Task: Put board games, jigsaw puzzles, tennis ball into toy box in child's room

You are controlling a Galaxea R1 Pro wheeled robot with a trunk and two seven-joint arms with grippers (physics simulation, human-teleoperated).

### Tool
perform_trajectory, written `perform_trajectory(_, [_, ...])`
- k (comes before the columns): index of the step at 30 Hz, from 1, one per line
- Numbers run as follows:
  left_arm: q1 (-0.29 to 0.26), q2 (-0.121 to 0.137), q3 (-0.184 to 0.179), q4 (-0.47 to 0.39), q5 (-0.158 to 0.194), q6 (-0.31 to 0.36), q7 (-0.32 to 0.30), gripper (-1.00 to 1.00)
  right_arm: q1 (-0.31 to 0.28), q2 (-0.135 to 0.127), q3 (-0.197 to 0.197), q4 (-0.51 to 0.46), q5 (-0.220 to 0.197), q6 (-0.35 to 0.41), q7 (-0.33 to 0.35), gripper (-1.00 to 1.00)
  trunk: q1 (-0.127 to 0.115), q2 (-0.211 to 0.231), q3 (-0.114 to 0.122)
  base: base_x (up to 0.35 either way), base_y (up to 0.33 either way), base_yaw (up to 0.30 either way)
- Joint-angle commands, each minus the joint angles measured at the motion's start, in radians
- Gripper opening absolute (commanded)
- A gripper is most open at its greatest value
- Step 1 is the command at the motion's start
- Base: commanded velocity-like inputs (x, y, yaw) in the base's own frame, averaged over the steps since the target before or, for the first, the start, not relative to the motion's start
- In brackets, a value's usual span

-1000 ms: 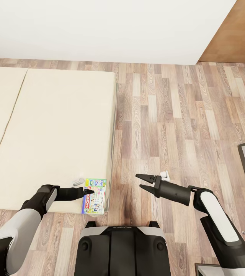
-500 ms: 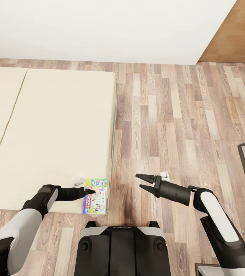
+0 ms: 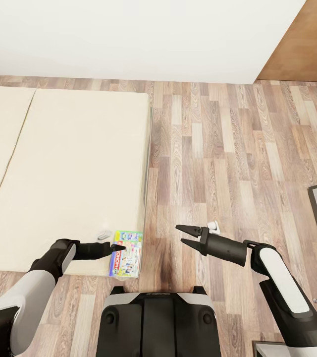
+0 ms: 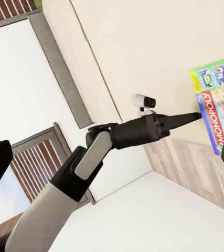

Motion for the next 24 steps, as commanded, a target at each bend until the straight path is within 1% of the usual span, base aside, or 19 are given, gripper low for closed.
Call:
perform_trajectory(1, [-0.001, -0.001, 0.008, -0.001, -0.011, 0.006, -0.012, 1.0, 0.0, -0.001, 0.001, 0.0, -0.002, 0.002, -0.002, 1.0, 0.001, -0.002, -0.001, 0.0, 0.0, 0.0])
perform_trajectory(24, [-0.001, -0.001, 0.008, -0.001, -0.011, 0.005, -0.02, 1.0, 0.0, -0.001, 0.001, 0.0, -0.003, 0.002, -0.002, 1.0, 0.001, -0.002, -0.001, 0.0, 0.0, 0.0])
